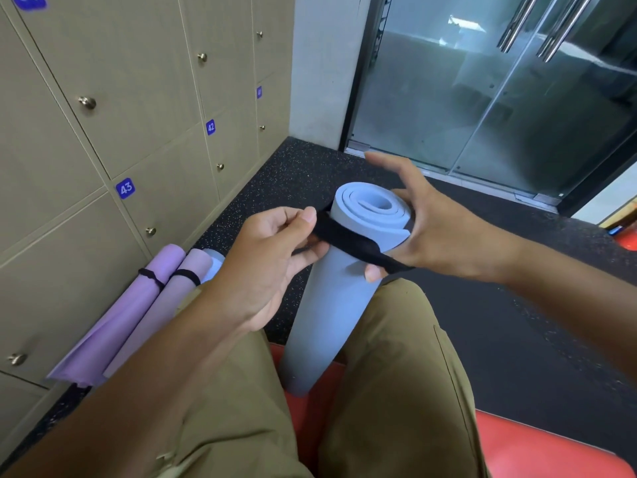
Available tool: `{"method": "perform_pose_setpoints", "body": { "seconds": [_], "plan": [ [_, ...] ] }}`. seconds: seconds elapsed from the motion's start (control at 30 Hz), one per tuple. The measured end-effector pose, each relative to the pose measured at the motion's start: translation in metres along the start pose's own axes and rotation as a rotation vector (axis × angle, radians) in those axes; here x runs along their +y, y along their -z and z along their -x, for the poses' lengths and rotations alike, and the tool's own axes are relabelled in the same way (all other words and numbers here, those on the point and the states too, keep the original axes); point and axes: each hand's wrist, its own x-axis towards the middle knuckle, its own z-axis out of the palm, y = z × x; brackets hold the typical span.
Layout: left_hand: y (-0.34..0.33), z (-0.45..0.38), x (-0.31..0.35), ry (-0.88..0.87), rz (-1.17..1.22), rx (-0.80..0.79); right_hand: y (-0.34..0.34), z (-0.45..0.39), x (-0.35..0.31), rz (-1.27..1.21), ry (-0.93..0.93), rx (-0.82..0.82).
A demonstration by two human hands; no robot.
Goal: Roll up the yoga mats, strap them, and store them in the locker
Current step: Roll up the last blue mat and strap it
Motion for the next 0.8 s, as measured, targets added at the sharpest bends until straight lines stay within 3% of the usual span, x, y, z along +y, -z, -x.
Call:
{"method": "perform_pose_setpoints", "body": {
  "seconds": [0.37,0.8],
  "plan": [
    [0.016,0.005,-0.037,0.004,-0.094,0.034,-0.035,0.004,0.042,-0.161,0.056,0.049],
    [0.038,-0.002,-0.072,0.035,-0.323,0.006,-0.055,-0.003,0.079,-0.313,-0.047,0.053]
  ]
}}
